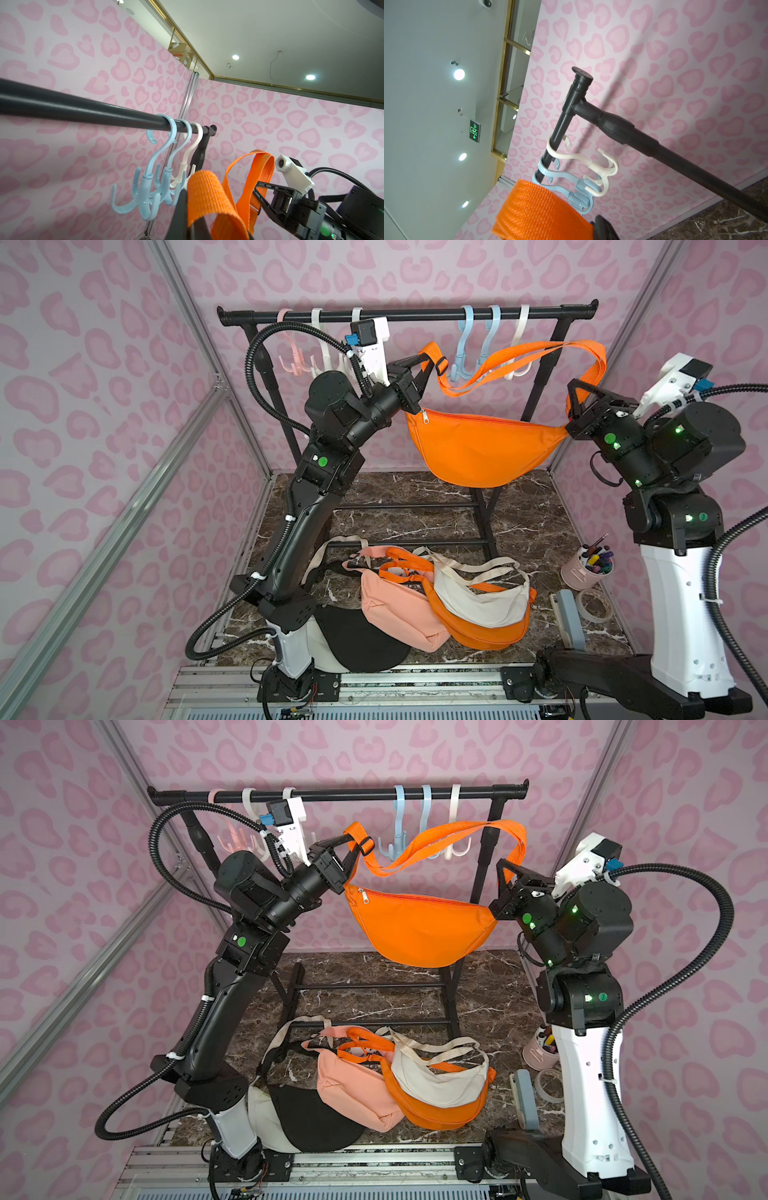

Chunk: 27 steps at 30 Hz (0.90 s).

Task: Take the bag off the hook
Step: Pick up the bag from the hook, then place the bag inside the bag.

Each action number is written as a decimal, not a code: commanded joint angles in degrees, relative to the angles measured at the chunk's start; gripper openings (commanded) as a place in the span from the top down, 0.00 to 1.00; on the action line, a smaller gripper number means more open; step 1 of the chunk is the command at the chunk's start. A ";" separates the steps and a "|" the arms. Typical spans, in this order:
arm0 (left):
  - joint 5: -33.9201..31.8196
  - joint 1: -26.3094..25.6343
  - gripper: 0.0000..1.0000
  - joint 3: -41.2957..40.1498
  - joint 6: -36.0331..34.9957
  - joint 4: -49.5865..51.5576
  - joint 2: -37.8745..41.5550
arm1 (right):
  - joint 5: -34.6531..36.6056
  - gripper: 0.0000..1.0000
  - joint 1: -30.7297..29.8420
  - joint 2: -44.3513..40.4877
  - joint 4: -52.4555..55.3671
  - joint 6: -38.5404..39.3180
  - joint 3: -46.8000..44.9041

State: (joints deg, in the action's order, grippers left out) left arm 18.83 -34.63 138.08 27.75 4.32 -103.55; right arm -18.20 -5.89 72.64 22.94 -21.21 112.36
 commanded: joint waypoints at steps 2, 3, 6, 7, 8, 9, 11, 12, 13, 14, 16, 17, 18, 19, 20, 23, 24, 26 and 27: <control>6.11 -0.11 0.97 -7.20 -1.22 -0.41 4.87 | 1.56 1.00 -1.09 -5.37 2.11 1.88 -5.86; 7.33 -0.13 0.97 -10.42 -1.25 -0.44 6.68 | 2.18 1.00 -1.14 -7.26 2.56 1.86 -7.93; 10.22 -0.33 0.97 -19.74 -1.34 -2.26 12.09 | 3.88 1.00 -1.48 -12.56 4.48 1.44 -13.34; 10.88 -0.56 0.97 -22.27 -1.53 -2.92 13.75 | 4.32 1.00 -1.38 -14.00 5.36 1.43 -14.63; 11.26 -0.89 0.97 -25.54 -1.92 -3.59 15.45 | 5.00 1.00 -1.45 -15.71 6.51 1.52 -15.89; 11.48 -1.26 0.97 -28.25 -2.44 -4.01 17.47 | 5.67 1.00 -1.41 -17.31 7.99 1.81 -17.01; 12.31 -2.24 0.97 -33.07 -3.41 -4.90 20.55 | 7.12 1.00 -1.45 -20.06 11.38 2.77 -18.64; 12.68 -3.06 0.97 -35.40 -4.03 -5.22 22.02 | 8.08 1.00 -1.45 -21.54 13.07 3.21 -19.65; 12.98 -3.79 0.97 -37.48 -4.67 -5.33 23.17 | 9.02 1.00 -1.47 -22.71 14.62 3.49 -20.52; 13.33 -5.02 0.97 -39.66 -5.13 -5.29 24.40 | 10.13 1.00 -1.43 -24.32 16.17 3.76 -21.61; 13.95 -6.68 0.97 -43.68 -5.29 -5.44 26.24 | 12.70 1.00 -1.43 -27.59 18.54 3.62 -24.24; 14.12 -7.70 0.97 -45.66 -4.89 -5.39 26.86 | 14.59 1.00 -1.45 -29.73 19.38 2.88 -26.07; 14.36 -8.56 0.97 -47.66 -4.28 -5.07 27.44 | 16.53 1.00 -1.45 -32.02 19.96 1.98 -28.89; 14.48 -9.54 0.97 -49.21 -3.70 -4.35 27.87 | 18.40 1.00 -1.45 -34.27 20.49 1.16 -31.11; 14.43 -10.36 0.97 -50.18 -3.43 -3.36 28.19 | 19.96 1.00 -1.48 -36.01 21.04 0.57 -32.62; 13.74 -13.12 0.97 -54.17 -1.78 -1.95 29.35 | 27.06 1.00 -1.41 -39.68 25.62 0.31 -35.13; 13.39 -13.89 0.97 -55.37 -0.84 -2.10 29.41 | 29.86 1.00 -1.47 -40.19 27.43 0.43 -35.52; 12.65 -15.04 0.97 -57.04 0.66 -1.99 28.81 | 34.59 1.00 -1.45 -40.21 30.84 0.32 -36.23; 11.84 -15.41 0.97 -57.70 1.77 -1.80 28.06 | 36.35 1.00 -1.42 -39.89 32.27 0.21 -36.62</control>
State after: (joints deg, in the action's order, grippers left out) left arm 31.83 -49.47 81.67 26.39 3.31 -74.81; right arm 9.10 -7.35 32.58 49.65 -20.56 76.60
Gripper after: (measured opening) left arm 0.051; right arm 0.053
